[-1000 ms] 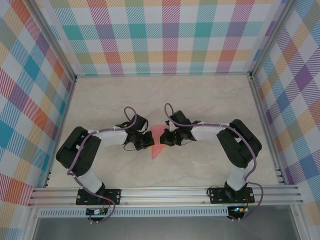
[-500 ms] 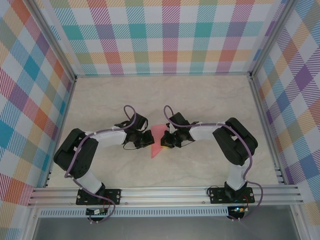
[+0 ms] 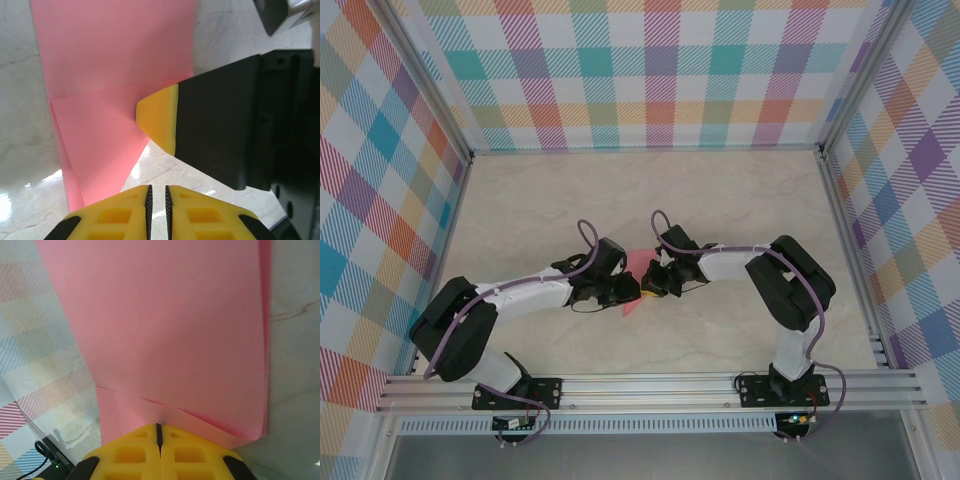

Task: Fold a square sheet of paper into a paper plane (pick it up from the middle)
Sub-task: Third fold the triangle at the center of the table.

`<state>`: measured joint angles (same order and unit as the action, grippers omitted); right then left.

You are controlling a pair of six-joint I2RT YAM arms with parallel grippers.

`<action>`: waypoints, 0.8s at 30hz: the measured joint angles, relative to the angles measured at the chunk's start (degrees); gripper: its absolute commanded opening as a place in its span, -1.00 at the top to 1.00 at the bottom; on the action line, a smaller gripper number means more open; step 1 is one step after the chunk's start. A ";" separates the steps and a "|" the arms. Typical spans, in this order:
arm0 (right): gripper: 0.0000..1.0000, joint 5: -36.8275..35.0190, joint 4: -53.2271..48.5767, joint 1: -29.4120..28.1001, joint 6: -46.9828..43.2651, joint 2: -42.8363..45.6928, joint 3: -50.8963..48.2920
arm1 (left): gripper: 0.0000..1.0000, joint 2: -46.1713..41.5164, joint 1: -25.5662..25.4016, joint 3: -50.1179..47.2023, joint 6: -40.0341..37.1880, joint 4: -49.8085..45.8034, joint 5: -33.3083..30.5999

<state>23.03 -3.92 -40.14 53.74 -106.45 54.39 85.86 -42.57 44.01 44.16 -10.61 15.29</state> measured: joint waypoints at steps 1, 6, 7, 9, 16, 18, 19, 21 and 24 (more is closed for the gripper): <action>0.91 0.00 0.02 0.00 0.35 0.00 0.00 | 0.72 0.55 -0.13 0.00 0.17 -0.02 -0.20; 0.91 0.00 0.02 0.00 1.49 0.00 0.00 | 0.75 3.28 -0.17 -1.01 1.62 0.20 -0.42; 0.91 0.00 0.02 0.00 1.57 0.00 0.00 | 0.75 3.78 -0.17 -1.20 1.73 0.17 -0.44; 0.91 0.00 0.02 0.00 1.60 0.00 0.00 | 0.75 4.59 -0.17 -1.49 1.97 0.20 -0.48; 0.91 0.00 0.00 0.00 1.60 -0.02 0.02 | 0.76 4.79 -0.17 -1.51 2.38 -0.04 -1.99; 0.91 0.00 0.00 0.00 1.60 -0.02 0.04 | 0.76 4.79 -0.17 -1.51 2.38 -0.24 -2.45; 0.91 0.00 0.00 0.00 1.60 -0.07 0.04 | 0.77 4.79 -0.17 -1.51 2.38 -0.31 -2.60; 0.91 0.09 -0.02 0.02 1.57 -0.13 0.11 | 0.77 4.79 -0.17 -1.49 2.38 -0.50 -2.97; 0.91 0.22 -0.17 0.02 1.57 -0.24 0.26 | 0.76 4.79 -0.17 -1.42 2.36 -0.72 -2.97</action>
<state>23.24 -4.10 -40.12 55.31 -106.69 54.65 90.65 -42.74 42.59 46.52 -11.33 12.32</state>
